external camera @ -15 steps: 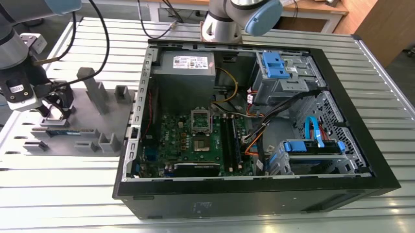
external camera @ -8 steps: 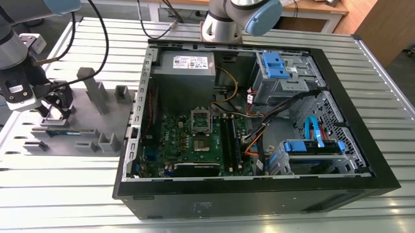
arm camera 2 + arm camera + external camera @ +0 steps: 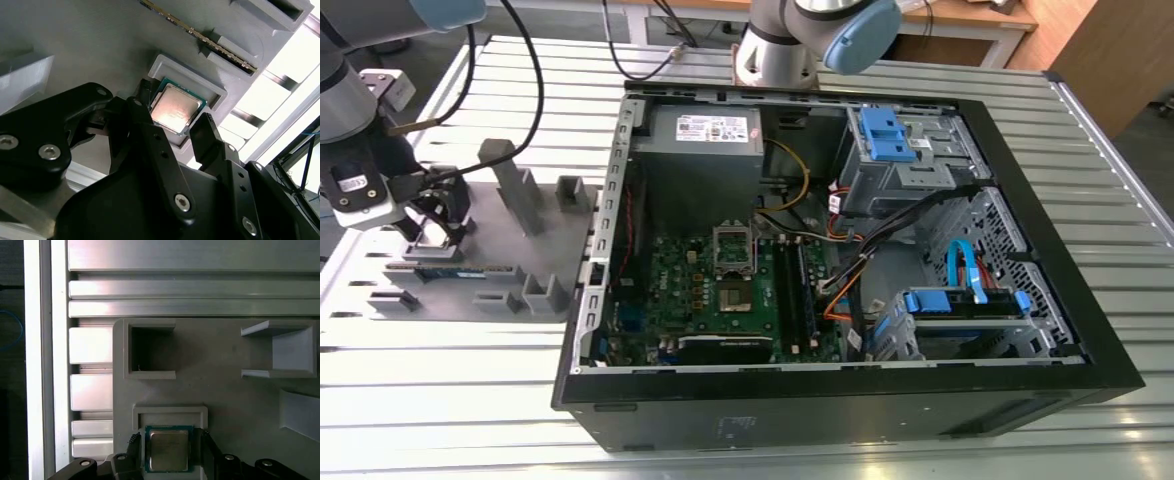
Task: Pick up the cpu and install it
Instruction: 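Pick up the cpu and move it towards the insertion slot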
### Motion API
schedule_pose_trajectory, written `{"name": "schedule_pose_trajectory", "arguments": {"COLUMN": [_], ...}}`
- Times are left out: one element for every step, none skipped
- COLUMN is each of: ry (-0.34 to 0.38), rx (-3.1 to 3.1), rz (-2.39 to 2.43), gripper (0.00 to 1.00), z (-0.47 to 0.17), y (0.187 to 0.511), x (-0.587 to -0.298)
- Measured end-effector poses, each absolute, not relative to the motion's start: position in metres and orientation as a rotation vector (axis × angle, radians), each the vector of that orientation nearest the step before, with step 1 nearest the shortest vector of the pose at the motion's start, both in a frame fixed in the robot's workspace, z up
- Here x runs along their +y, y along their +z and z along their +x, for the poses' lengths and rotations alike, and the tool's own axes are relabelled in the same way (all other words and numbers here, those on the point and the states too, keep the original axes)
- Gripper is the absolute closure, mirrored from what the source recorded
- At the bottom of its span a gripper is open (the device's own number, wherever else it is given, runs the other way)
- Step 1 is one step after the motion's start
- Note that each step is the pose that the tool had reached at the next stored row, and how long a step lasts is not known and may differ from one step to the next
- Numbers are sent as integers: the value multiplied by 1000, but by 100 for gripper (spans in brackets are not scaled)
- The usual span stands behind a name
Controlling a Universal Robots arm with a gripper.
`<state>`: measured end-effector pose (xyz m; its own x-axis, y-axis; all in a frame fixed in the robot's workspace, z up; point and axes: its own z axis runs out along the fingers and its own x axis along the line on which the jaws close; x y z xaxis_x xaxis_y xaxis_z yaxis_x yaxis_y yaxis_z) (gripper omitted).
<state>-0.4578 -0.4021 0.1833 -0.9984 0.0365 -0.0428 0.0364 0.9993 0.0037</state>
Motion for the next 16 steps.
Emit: {"name": "schedule_pose_trajectory", "arguments": {"ry": [5, 5, 5, 5, 5, 5, 5, 5, 5, 5, 5, 5, 5, 5, 5, 5], "rx": [3098, 3098, 3098, 3098, 3098, 3098, 3098, 3098, 3098, 3098, 3098, 3098, 3098, 3098, 3098, 3098], "rz": [57, 57, 57, 57, 57, 57, 57, 57, 57, 57, 57, 57, 57, 57, 57, 57], "gripper": [41, 43, 43, 49, 49, 49, 49, 49, 49, 49, 49, 49, 49, 49, 49, 49], "z": [-458, -458, -458, -458, -458, -458, -458, -458, -458, -458, -458, -458, -458, -458, -458, -458], "y": [183, 183, 183, 183, 183, 183, 183, 183, 183, 183, 183, 183, 183, 183, 184, 184], "x": [-402, -402, -402, -402, -402, -402, -402, -402, -402, -402, -402, -402, -402, -402, -402, -402]}}
